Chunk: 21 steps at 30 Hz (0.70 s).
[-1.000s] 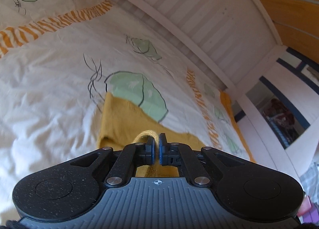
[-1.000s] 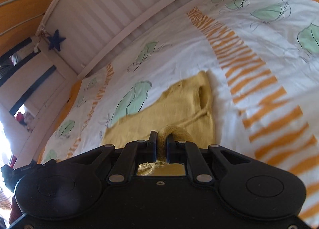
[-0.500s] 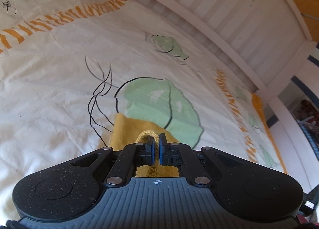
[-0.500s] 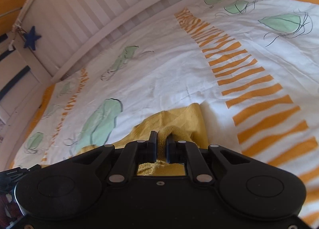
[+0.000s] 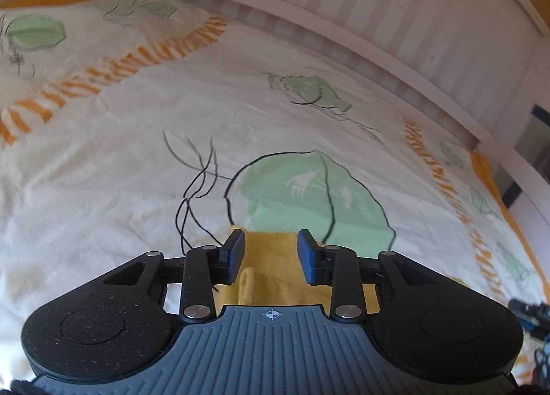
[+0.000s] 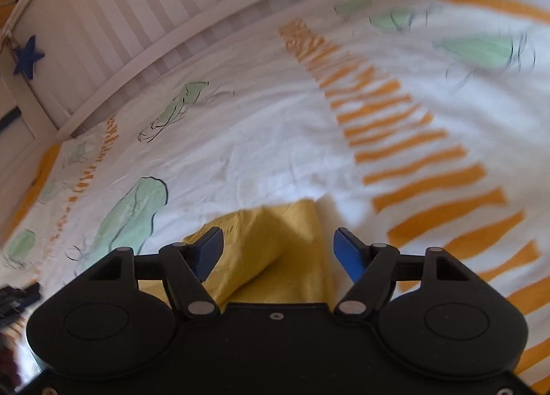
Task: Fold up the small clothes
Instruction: 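Open both grippers on the folded hem and withdraw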
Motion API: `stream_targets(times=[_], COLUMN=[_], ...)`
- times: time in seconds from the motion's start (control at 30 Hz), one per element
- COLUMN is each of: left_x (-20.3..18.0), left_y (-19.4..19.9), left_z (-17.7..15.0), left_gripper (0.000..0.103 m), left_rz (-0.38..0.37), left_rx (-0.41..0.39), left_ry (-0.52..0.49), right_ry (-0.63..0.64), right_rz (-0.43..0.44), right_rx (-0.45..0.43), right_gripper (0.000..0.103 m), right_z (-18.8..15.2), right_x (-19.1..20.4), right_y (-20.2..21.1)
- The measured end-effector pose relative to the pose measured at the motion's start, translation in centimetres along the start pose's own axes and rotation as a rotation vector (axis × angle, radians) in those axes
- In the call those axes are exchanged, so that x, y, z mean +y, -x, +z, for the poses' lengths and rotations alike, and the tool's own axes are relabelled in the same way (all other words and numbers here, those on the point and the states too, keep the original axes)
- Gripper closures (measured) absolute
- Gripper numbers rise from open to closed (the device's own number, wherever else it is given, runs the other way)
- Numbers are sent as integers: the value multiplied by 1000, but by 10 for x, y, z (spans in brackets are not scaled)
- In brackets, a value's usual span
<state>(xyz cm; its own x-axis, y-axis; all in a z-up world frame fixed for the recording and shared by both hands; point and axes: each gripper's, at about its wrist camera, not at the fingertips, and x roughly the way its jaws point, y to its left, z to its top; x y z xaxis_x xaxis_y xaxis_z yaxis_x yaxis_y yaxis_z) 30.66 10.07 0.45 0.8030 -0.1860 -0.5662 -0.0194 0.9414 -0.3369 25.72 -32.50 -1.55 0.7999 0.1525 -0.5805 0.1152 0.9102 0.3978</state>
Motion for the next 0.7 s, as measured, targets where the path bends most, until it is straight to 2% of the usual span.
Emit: stream_targets(times=[0.1,0.2,0.37,0.5,0.7], left_x=[-19,-37,-58,-59,-50], left_y=[15,22,17,2,-23], left_z=[-11,-31,-66,-78,-76], left_gripper=[62,61,61,61,61], left_rz=[-17,-42,-56,-34,9], left_rx=[11,41,105,153,186], left_ry=[-105,-202,-346,-376,-383], right_ry=[90,212,389,493,554], right_rz=[-4,4,21,14,-19], right_rx=[-19,-20,33,78,141], right_gripper=[28,28,30,30,30], right_z=[-1,-12,-44,-67,-78], right_x=[14,37,74,94,105], right_y=[14,26,27,16,-14])
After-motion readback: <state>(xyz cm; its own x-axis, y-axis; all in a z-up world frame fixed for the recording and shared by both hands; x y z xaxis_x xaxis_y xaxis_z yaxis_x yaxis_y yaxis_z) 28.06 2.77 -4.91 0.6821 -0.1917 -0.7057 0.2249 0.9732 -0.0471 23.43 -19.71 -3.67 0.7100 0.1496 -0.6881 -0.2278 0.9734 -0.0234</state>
